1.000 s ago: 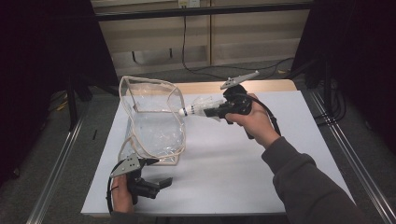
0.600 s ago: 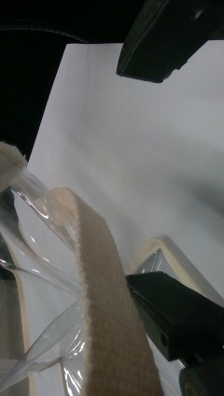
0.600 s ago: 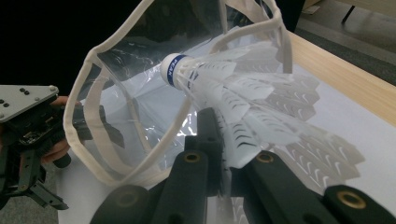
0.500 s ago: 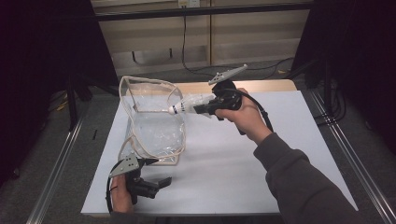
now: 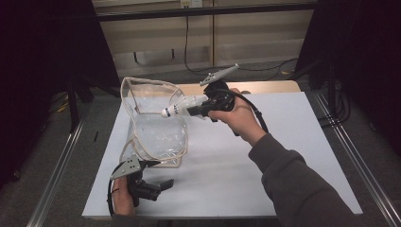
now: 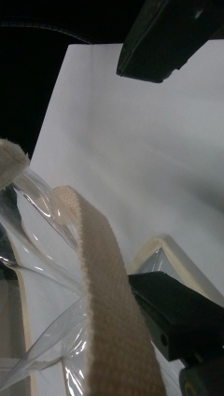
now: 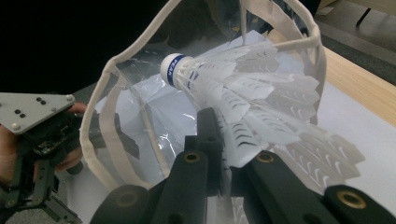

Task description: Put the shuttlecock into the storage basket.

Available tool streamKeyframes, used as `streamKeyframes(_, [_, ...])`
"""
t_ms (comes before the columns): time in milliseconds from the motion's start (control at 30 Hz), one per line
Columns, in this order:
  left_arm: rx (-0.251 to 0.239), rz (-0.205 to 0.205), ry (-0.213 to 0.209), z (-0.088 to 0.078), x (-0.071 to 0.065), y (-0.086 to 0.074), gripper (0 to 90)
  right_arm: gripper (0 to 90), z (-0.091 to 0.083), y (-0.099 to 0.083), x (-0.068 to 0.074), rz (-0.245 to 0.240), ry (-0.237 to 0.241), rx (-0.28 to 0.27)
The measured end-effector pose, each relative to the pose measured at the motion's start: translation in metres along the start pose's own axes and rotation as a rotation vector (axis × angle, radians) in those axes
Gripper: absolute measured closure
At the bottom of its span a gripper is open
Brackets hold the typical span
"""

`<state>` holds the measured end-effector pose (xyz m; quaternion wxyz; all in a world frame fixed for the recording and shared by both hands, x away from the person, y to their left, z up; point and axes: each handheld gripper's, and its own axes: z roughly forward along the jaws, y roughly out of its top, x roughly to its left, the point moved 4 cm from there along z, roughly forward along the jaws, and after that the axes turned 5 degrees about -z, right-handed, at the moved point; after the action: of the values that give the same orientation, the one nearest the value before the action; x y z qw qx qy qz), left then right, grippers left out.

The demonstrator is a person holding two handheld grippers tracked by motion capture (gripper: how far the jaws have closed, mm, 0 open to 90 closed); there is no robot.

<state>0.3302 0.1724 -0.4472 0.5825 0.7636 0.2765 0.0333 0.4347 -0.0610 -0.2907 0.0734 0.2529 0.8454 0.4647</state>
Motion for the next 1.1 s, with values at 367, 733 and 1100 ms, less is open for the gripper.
streamKeyframes(367, [0.0,0.0,-0.004,0.0,0.0,0.0,2.2,88.1,0.012,0.005,0.004,-0.006,0.005,0.01])
streamKeyframes(733, [-0.003,-0.001,-0.006,0.0,-0.001,0.0,2.2,88.1,0.022,0.011,0.009,-0.01,-0.005,0.017])
streamKeyframes(1100, [-0.004,0.002,-0.007,-0.001,-0.001,0.0,2.2,88.1,0.035,0.019,0.013,-0.022,-0.016,0.032])
